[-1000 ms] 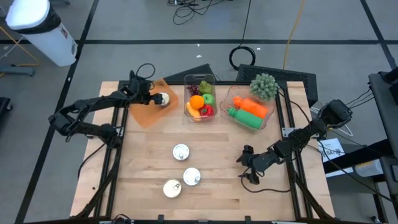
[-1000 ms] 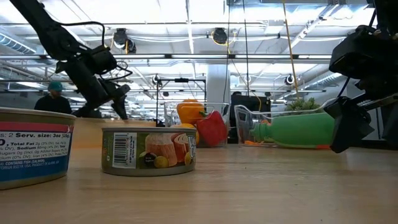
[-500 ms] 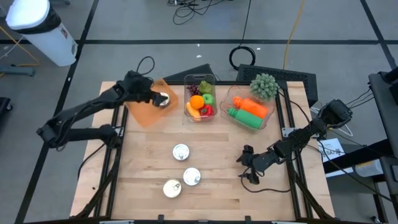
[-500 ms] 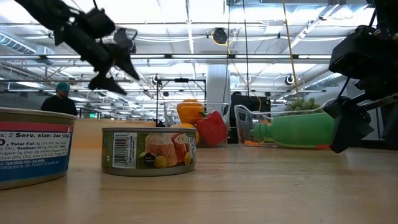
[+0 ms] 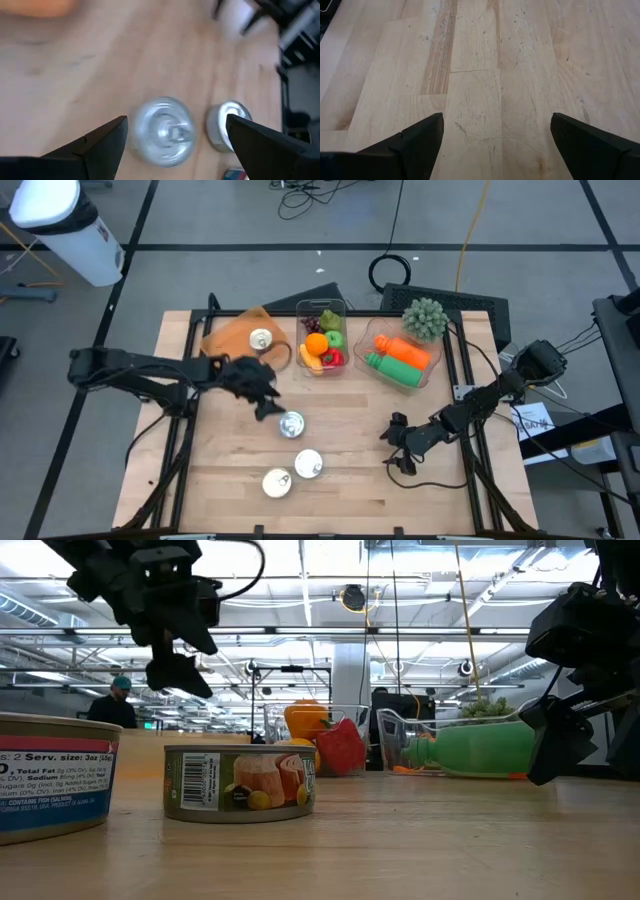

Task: Pick & Place Food Item
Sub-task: Put the top green tuna can into the orange bin

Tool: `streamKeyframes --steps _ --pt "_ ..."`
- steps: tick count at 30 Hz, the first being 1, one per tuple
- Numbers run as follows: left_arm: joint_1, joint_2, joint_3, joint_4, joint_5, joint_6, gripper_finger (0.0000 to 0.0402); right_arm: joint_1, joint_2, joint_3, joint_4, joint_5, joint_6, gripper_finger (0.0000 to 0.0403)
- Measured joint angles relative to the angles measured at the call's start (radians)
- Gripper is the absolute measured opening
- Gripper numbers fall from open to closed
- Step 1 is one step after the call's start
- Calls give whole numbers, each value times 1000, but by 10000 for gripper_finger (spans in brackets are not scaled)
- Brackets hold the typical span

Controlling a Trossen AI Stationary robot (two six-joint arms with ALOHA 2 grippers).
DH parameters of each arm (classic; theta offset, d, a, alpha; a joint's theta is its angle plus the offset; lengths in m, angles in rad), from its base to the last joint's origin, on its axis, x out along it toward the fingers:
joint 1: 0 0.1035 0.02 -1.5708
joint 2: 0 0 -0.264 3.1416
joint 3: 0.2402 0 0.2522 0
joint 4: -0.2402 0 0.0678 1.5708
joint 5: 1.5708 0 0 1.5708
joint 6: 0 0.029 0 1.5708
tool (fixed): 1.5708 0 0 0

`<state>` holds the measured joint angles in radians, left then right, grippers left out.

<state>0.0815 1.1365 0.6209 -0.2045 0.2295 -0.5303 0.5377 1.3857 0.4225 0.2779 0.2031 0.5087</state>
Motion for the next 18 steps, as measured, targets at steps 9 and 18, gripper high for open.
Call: streamKeyframes --steps 9,18 --pt "-151 193 28 86 -198 50 342 0 0 0 1 0 3 348" --pt "-168 208 74 -37 -387 35 315 0 0 0 2 0 3 348"
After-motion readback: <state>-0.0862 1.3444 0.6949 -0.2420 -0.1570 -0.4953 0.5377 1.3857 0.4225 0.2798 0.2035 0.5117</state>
